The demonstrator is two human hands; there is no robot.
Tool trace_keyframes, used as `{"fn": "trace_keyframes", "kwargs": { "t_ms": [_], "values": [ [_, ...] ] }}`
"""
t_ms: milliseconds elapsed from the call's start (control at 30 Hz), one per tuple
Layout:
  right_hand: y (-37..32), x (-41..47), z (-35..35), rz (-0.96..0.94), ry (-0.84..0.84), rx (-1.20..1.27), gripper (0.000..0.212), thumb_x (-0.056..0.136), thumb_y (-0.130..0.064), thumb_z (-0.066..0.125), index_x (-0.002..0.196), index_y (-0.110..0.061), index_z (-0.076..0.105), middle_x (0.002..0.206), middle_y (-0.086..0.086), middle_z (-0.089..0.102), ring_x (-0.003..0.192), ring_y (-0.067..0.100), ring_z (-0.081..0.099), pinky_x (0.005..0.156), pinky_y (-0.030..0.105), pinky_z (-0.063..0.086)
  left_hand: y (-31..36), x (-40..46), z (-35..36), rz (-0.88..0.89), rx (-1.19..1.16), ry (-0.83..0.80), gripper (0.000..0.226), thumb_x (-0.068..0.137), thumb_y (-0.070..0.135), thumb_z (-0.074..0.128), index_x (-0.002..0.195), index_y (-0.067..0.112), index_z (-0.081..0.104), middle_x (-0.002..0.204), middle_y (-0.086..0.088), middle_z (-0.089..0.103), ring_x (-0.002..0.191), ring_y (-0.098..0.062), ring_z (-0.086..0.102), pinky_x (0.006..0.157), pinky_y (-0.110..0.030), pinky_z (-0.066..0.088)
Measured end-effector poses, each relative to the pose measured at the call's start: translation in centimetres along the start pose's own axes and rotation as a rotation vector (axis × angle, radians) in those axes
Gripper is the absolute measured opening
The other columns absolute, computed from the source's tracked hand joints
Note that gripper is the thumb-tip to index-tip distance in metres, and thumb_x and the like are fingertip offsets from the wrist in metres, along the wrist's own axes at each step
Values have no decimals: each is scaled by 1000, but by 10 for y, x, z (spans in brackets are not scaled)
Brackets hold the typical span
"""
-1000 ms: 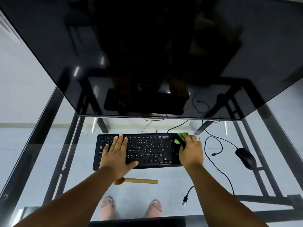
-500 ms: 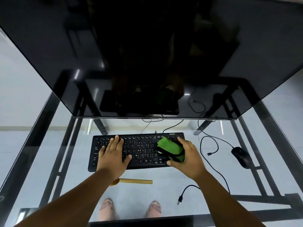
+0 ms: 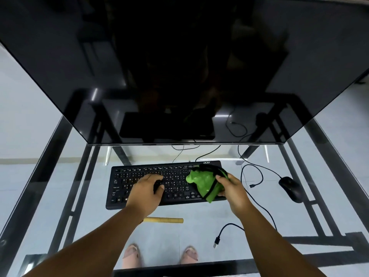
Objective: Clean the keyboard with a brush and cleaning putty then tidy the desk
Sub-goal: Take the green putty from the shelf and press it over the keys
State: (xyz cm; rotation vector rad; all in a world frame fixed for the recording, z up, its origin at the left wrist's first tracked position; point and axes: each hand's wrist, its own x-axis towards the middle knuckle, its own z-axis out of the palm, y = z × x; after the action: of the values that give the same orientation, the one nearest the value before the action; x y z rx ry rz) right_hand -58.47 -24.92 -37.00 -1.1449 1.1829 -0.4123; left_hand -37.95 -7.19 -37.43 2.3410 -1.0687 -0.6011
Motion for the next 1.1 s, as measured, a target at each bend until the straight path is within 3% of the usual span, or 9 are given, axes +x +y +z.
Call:
{"fn": "trace_keyframes", "kwargs": {
  "t_ms": [133, 200, 400, 500, 667, 833, 900, 967, 1100],
  "values": [
    [-4, -2, 3, 121, -40, 261, 18, 98, -24, 51, 99, -11, 63, 93, 11, 62, 74, 21, 54, 60, 31, 41, 16, 1, 0, -89, -286, -70, 26, 93, 21, 60, 119, 21, 65, 104, 10, 66, 92, 0, 61, 76, -6, 43],
    [-8, -7, 7, 155, -67, 341, 22, 98, -28, 47, 101, -12, 63, 95, 9, 64, 76, 20, 53, 59, 31, 36, 26, 2, 0, -165, -412, -116, 25, 92, 23, 62, 117, 20, 65, 99, 9, 67, 89, 1, 61, 70, -1, 41],
    [-16, -13, 22, 121, -221, 390, 32, 96, -35, 41, 109, -12, 60, 91, 8, 62, 70, 17, 51, 60, 31, 31, 54, 5, -4, -360, -804, -386, 31, 91, 36, 63, 119, 22, 63, 111, 1, 68, 98, -13, 67, 80, -24, 48],
    [-22, -18, 30, 110, -273, 384, 32, 94, -34, 39, 105, -12, 60, 83, 4, 61, 67, 15, 50, 61, 31, 30, 62, 5, -4, -394, -872, -435, 30, 85, 39, 69, 110, 22, 67, 104, 2, 71, 87, -11, 67, 78, -25, 47],
    [-24, -21, 33, 110, -270, 354, 22, 93, -24, 44, 101, -11, 61, 86, 3, 62, 68, 16, 50, 60, 30, 31, 61, 4, -6, -408, -959, -340, 19, 78, 23, 78, 92, 17, 67, 92, 3, 72, 85, -13, 63, 77, -28, 42],
    [-15, -24, 35, 104, -253, 205, 5, 79, -17, 60, 82, -13, 61, 83, 3, 64, 67, 17, 54, 58, 28, 31, 63, 8, -19, -362, -1363, -218, 27, 81, -12, 57, 69, 12, 52, 87, -10, 69, 82, -23, 65, 74, -32, 51],
    [-11, -26, 36, 78, -285, 159, 5, 77, -17, 58, 80, -14, 60, 82, 3, 63, 67, 16, 53, 57, 28, 29, 62, 9, -25, -372, -1457, -209, 29, 80, -14, 51, 69, 12, 51, 85, -11, 68, 79, -23, 66, 68, -32, 54],
    [-8, -26, 35, 67, -302, 138, 20, 76, -17, 56, 93, -11, 64, 84, 3, 63, 66, 14, 53, 57, 27, 30, 57, 9, -31, -376, -1513, -201, 27, 80, -12, 49, 72, 13, 51, 87, -12, 68, 84, -27, 66, 72, -37, 56],
    [-5, -22, 31, 48, -214, 21, 28, 94, -10, 43, 102, -12, 70, 89, 4, 72, 64, 13, 51, 56, 26, 32, 44, 7, -43, -346, -1475, -193, 20, 80, -6, 52, 77, 14, 54, 89, -12, 66, 84, -28, 65, 68, -37, 55]
  ]
}}
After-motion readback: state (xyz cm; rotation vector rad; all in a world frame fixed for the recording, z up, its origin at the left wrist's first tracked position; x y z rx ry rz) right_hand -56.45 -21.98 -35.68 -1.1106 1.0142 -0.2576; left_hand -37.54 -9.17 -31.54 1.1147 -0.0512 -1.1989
